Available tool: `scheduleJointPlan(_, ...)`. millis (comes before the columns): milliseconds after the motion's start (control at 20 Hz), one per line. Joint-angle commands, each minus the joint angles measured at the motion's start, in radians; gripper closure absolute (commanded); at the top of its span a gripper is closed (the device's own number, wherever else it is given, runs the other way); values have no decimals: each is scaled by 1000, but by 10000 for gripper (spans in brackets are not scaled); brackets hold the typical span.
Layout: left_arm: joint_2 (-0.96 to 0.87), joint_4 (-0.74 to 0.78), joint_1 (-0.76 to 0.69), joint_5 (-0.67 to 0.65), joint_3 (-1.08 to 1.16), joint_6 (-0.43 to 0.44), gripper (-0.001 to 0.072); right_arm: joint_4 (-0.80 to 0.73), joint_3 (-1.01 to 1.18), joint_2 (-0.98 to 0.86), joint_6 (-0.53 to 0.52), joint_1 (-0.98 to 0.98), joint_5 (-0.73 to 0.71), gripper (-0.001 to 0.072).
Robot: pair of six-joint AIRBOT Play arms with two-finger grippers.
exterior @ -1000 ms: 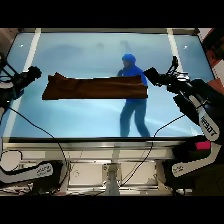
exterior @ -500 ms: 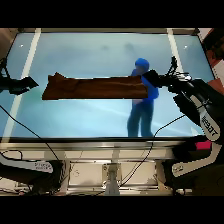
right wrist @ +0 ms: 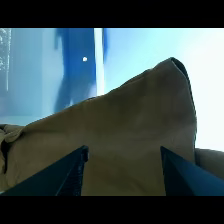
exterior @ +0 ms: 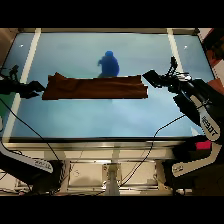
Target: Fold the clothes and pants, and hang the long-sleeved shirts on hangers.
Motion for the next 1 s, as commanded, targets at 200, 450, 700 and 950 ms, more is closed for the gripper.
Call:
scheduleJointPlan(200, -92, -103, 1, 2, 3, 113, -7, 0, 0, 0, 0, 0, 8, 197)
scheduleJointPlan(450, -100, -174, -10, 2, 3, 207, -5, 0, 0, 0, 0, 1, 9, 197)
scheduleJointPlan(700, -132, -361, -61, -3, 3, 259, -5, 0, 0, 0, 0, 1, 36, 197)
scheduleJointPlan(950, -156, -364, -134, 9, 3, 299, 436, 1, 0, 0, 0, 1, 63, 208)
